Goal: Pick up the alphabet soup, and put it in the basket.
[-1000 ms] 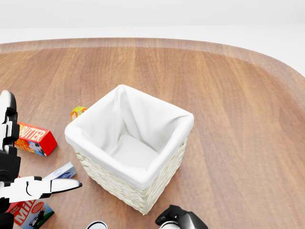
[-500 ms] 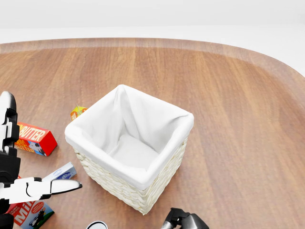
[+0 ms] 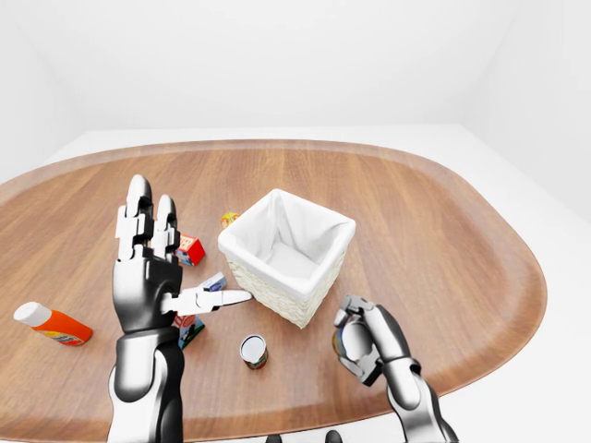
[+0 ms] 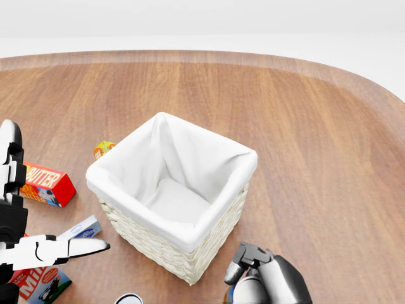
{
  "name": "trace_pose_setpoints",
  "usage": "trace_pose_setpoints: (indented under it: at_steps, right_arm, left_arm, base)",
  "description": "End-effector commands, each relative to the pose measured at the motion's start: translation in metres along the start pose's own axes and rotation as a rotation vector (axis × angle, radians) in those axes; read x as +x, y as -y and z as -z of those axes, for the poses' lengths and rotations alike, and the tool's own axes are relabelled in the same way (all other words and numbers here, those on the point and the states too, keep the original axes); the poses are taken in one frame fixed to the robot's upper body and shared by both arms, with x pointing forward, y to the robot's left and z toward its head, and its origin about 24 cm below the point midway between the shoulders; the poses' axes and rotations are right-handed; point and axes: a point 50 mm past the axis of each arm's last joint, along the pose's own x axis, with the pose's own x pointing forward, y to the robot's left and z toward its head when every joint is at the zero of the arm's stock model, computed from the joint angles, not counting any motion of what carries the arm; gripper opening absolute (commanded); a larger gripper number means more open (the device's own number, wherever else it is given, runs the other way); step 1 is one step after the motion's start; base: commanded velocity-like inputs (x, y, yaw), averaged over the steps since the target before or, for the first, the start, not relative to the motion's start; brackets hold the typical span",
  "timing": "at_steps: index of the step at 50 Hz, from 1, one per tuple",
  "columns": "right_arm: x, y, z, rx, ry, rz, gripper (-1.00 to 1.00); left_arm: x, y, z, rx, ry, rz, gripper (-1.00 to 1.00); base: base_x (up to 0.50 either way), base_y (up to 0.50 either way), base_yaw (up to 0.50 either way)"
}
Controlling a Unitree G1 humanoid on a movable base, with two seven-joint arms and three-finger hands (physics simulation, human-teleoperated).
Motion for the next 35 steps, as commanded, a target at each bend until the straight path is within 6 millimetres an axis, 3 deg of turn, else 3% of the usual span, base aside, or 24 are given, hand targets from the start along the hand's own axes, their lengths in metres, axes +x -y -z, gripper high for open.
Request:
trace_pose_setpoints:
  at_steps: [1,18,30,35]
  right_arm:
    - [-0.013,0.035,-0.027,0.015,0.120,0.119,-1.00]
    - [-0.030,0.061,-0.070,-0.071,0.296,0.178,-1.00]
    - [-0.048,0.083,-0.127,-0.247,0.516,0.231,-1.00]
    - [-0.053,0.089,-0.140,-0.313,0.556,0.248,-1.00]
  left_arm:
    - [0.000,0.000,-0.001,-0.001,0.004,0.000,1.00]
    - [0.001,0.000,-0.001,-0.001,0.006,-0.001,1.00]
    - [0.000,0.001,-0.001,-0.002,0.004,0.001,1.00]
    - [0.001,0.000,0.001,-0.002,-0.002,0.000,1.00]
  base:
    - [0.00,0.00,0.00]
    - [0.00,0.00,0.00]
    - [0.00,0.00,0.00]
    - [0.00,0.00,0.00]
